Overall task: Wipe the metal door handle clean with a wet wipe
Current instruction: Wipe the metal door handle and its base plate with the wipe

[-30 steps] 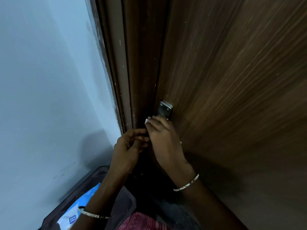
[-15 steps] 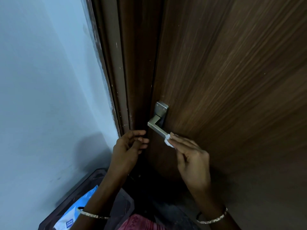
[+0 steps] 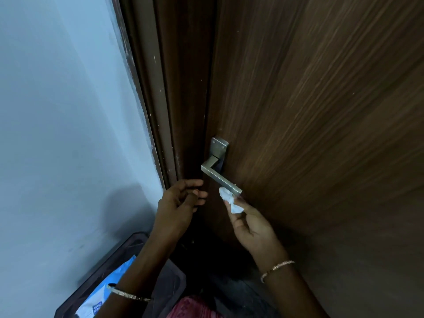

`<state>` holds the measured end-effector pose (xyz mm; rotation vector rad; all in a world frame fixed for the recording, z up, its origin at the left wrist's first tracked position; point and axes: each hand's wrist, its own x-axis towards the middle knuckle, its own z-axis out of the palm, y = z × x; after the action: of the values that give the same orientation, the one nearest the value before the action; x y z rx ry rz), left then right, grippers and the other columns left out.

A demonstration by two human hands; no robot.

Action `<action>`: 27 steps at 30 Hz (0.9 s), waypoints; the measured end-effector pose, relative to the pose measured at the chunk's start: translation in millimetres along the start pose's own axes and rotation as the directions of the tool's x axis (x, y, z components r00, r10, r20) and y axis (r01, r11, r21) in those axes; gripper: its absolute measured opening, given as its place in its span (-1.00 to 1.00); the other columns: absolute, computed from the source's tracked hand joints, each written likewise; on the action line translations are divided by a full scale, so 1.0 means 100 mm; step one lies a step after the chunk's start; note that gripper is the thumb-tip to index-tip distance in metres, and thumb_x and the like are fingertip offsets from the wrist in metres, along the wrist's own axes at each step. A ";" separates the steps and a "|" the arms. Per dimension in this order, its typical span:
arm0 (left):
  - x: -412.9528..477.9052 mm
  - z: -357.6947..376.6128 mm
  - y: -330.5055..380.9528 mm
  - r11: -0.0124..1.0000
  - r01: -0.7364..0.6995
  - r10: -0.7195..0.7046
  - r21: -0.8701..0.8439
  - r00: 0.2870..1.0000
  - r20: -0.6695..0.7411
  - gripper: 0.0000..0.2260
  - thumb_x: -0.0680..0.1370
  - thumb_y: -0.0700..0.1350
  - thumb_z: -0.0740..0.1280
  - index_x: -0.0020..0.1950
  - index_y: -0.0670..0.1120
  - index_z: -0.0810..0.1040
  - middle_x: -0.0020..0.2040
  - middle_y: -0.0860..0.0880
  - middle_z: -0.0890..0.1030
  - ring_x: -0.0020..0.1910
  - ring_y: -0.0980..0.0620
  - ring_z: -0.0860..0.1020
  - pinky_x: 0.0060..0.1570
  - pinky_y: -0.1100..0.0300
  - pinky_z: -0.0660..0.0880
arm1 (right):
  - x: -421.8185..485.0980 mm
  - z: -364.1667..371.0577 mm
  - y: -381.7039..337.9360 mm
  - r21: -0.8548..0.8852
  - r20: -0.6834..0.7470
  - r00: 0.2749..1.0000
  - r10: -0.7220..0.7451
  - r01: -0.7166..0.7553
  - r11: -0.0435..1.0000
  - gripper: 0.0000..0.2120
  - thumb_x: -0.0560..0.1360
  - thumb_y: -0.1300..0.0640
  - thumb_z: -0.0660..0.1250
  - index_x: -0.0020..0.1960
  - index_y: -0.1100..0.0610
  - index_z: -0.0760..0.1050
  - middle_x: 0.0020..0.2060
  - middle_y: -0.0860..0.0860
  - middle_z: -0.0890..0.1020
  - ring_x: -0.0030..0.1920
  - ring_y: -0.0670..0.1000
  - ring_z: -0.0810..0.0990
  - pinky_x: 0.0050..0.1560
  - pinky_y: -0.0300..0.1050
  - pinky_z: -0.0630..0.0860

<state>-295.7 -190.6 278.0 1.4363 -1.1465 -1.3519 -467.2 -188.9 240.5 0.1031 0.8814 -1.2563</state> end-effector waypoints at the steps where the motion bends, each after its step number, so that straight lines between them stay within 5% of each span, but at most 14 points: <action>1: -0.01 0.00 0.00 1.000 -0.003 0.003 -0.003 1.000 -0.004 -0.79 0.63 -0.23 0.22 0.16 -0.03 0.60 -0.03 -0.03 0.71 -0.03 0.03 0.69 0.01 0.15 0.60 | 0.05 0.07 0.02 0.076 -0.009 0.999 0.039 -0.039 0.996 -0.81 0.58 0.40 0.26 0.12 0.39 0.60 0.09 0.27 0.70 0.13 0.14 0.69 0.08 -0.07 0.64; 5: -0.06 -0.01 0.01 1.000 0.007 -0.007 -0.011 1.000 -0.025 -0.79 0.62 -0.25 0.23 0.14 -0.04 0.61 -0.04 -0.06 0.72 -0.03 -0.01 0.69 0.03 0.12 0.60 | 0.22 0.31 0.15 0.136 -0.082 0.992 0.098 -0.086 0.987 -0.78 0.58 0.36 0.33 0.20 0.38 0.54 0.20 0.24 0.64 0.31 0.13 0.58 0.08 -0.06 0.66; 9: -0.08 -0.06 0.00 1.000 0.014 -0.014 -0.012 0.999 -0.033 -0.78 0.62 -0.25 0.23 0.14 -0.04 0.61 -0.04 -0.07 0.72 -0.03 -0.03 0.69 0.01 0.12 0.59 | 0.25 0.40 0.11 0.274 -0.107 0.988 0.114 -0.081 0.958 -0.83 0.62 0.30 0.27 0.16 0.34 0.54 0.16 0.24 0.61 0.33 0.16 0.54 0.35 -0.01 0.50; 12: -0.09 -0.08 -0.02 0.999 0.018 -0.019 -0.027 0.999 -0.043 -0.78 0.62 -0.27 0.23 0.13 -0.05 0.62 -0.04 -0.09 0.72 -0.02 -0.05 0.68 0.02 0.10 0.59 | 0.18 0.43 0.06 0.250 -0.091 0.991 0.101 -0.075 0.965 -0.92 0.49 0.33 0.39 -0.03 0.34 0.58 0.01 0.22 0.64 0.11 0.13 0.64 0.24 -0.06 0.58; 15: -0.09 -0.06 -0.02 0.999 0.019 -0.020 -0.040 0.999 -0.034 -0.78 0.62 -0.27 0.23 0.14 -0.07 0.61 -0.04 -0.11 0.71 -0.01 -0.08 0.68 0.05 0.05 0.59 | 0.15 0.46 0.01 0.188 -0.065 0.995 0.076 -0.062 0.980 -0.83 0.34 0.35 0.51 -0.09 0.33 0.63 -0.09 0.18 0.69 -0.02 0.08 0.67 -0.03 -0.10 0.68; 17: -0.09 -0.04 -0.02 0.999 0.021 -0.022 -0.036 0.999 -0.025 -0.78 0.62 -0.27 0.23 0.14 -0.06 0.61 -0.04 -0.11 0.71 -0.01 -0.08 0.68 0.05 0.04 0.59 | 0.14 0.48 -0.04 0.141 -0.043 0.997 0.063 -0.057 0.988 -0.75 0.24 0.32 0.54 -0.09 0.32 0.65 -0.15 0.17 0.73 -0.03 0.07 0.68 -0.02 -0.12 0.67; 21: -0.10 -0.02 -0.04 0.999 0.030 -0.030 -0.025 0.999 -0.018 -0.78 0.63 -0.24 0.23 0.14 -0.03 0.62 -0.04 -0.07 0.72 -0.02 -0.05 0.68 0.03 0.08 0.60 | 0.14 0.48 -0.11 0.117 0.043 0.997 0.065 -0.069 0.991 -0.86 0.22 0.32 0.51 -0.21 0.29 0.74 -0.16 0.17 0.76 -0.02 0.08 0.69 0.08 -0.11 0.63; 27: -0.12 0.00 -0.01 0.999 0.044 -0.044 -0.016 0.999 -0.025 -0.78 0.63 -0.24 0.23 0.13 -0.02 0.61 -0.04 -0.08 0.71 -0.02 -0.07 0.68 0.04 0.04 0.60 | 0.05 0.37 -0.17 0.061 0.040 0.998 0.046 -0.048 0.997 -0.85 0.28 0.29 0.54 -0.17 0.32 0.74 -0.06 0.19 0.76 -0.12 0.06 0.77 -0.11 -0.13 0.70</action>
<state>-295.8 -178.5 280.1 1.4708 -1.0918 -1.3664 -462.1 -217.8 268.8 0.1475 0.8028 -1.2380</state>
